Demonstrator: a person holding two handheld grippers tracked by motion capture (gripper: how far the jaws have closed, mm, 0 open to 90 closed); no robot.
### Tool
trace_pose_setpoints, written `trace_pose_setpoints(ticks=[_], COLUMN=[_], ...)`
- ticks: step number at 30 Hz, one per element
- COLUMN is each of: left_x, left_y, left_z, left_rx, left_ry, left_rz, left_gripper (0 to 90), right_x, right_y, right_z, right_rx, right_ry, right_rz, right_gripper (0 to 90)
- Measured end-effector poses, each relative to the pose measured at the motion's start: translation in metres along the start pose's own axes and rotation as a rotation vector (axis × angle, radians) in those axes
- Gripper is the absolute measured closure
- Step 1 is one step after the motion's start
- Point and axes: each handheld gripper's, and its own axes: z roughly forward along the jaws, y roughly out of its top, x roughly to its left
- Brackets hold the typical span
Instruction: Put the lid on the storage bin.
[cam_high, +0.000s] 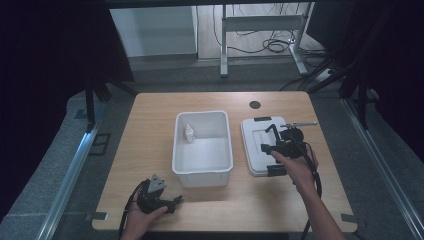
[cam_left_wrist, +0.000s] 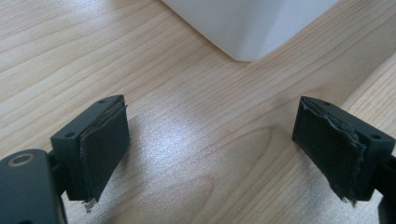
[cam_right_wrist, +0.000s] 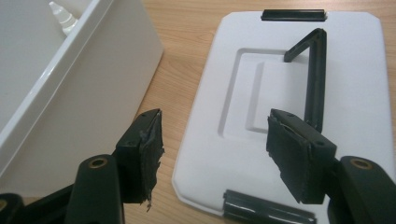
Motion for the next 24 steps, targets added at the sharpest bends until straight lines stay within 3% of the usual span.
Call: trace_pose_setpoints(ticks=[6,12,18,21,24], left_x=[0.0,0.0,0.0,0.0,0.0], left_y=[0.0,0.0,0.0,0.0,0.0], left_z=[0.0,0.0,0.0,0.0,0.0], left_rx=[0.0,0.0,0.0,0.0,0.0], left_ry=[0.0,0.001,0.001,0.001,0.001], left_rz=[0.0,0.0,0.0,-0.001,-0.001], left_gripper=[10.8,10.8,10.8,10.8,10.8], right_x=[-0.007,-0.013,-0.026,-0.039,-0.043], right_y=[0.016,0.03,0.041,0.048,0.051], right_z=[0.0,0.007,0.022,0.032,0.039], right_rx=[0.011,0.03,0.078,0.1,0.131], right_ry=[0.003,-0.035,-0.065,-0.061,-0.071], right_rz=[0.034,0.034,0.051,0.093,0.08], right_gripper=[36.9,36.8,39.2,45.0,47.0])
